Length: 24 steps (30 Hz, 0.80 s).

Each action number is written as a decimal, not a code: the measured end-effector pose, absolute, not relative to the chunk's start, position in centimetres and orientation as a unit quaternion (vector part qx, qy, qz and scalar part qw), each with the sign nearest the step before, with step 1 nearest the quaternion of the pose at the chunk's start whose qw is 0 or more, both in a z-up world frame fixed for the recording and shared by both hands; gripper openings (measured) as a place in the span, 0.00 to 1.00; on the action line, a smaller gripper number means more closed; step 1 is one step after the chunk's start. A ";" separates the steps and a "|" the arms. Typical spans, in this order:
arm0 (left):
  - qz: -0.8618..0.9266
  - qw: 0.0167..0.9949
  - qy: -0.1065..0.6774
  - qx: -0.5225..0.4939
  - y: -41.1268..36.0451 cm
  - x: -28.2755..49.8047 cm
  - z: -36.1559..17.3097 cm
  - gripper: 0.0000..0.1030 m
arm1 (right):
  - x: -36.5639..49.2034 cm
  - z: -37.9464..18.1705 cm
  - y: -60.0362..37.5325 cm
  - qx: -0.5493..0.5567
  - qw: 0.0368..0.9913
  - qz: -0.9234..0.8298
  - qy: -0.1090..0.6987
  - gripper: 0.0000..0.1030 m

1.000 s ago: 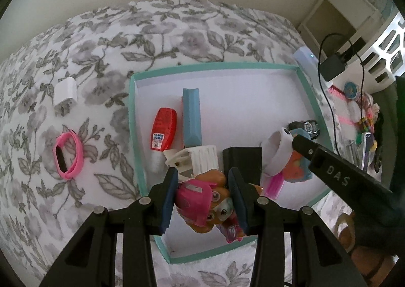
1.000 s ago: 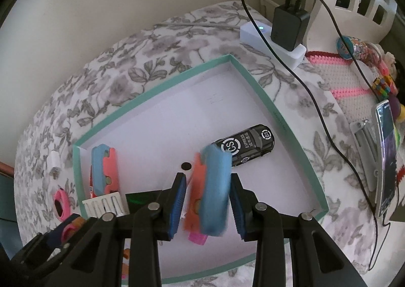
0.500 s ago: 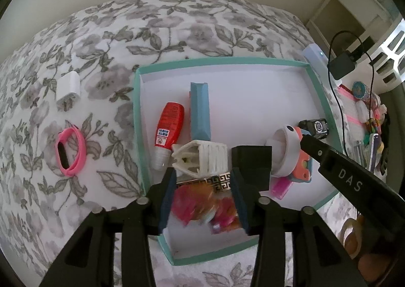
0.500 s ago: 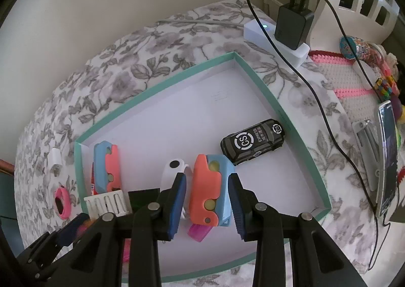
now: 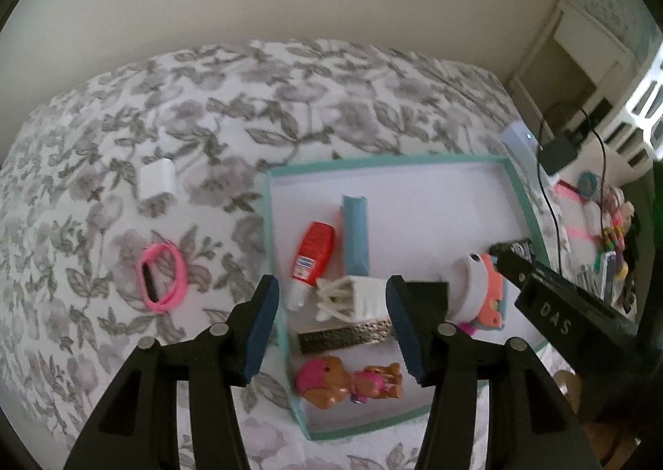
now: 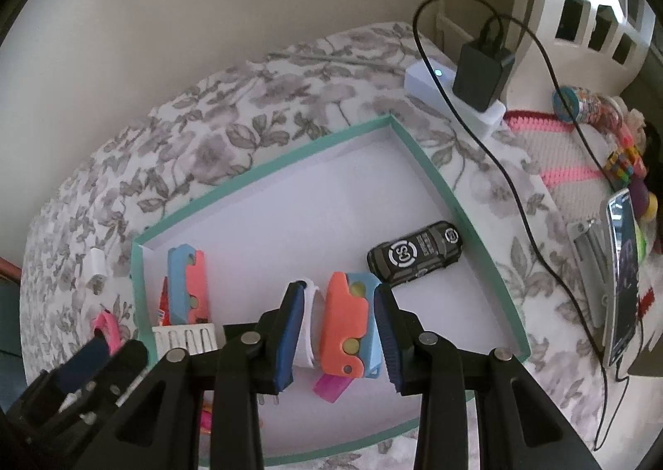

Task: Organize rigid objects
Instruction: 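Withdraw both tools from the tray back over the remaining pile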

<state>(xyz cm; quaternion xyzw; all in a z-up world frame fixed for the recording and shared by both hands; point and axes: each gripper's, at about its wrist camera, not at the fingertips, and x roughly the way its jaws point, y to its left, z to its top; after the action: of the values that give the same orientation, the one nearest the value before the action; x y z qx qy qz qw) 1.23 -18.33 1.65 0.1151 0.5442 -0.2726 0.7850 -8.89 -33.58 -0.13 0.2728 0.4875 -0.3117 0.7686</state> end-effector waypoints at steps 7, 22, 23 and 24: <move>-0.211 0.799 0.555 0.101 -16.3 3.3 0.8 0.63 | -7.8 0.0 -32.4 0.250 0.780 -0.292 0.494 0.61; -0.128 0.826 0.547 0.048 -11.5 6.1 0.8 0.84 | -5.2 0.4 -29.2 0.169 0.805 -0.265 0.503 0.86; -0.127 0.826 0.548 0.045 -11.4 6.2 0.8 0.84 | -5.1 0.4 -29.1 0.166 0.806 -0.265 0.502 0.93; -0.125 0.826 0.548 0.042 -11.2 6.3 0.8 0.84 | -5.0 0.4 -29.0 0.162 0.807 -0.266 0.502 1.00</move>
<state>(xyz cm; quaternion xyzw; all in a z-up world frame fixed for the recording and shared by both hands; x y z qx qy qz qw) 6.27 -11.24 0.79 0.0424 0.5481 -0.1253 0.8259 -4.99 -29.02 0.41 0.1618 0.5024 -0.2662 0.8065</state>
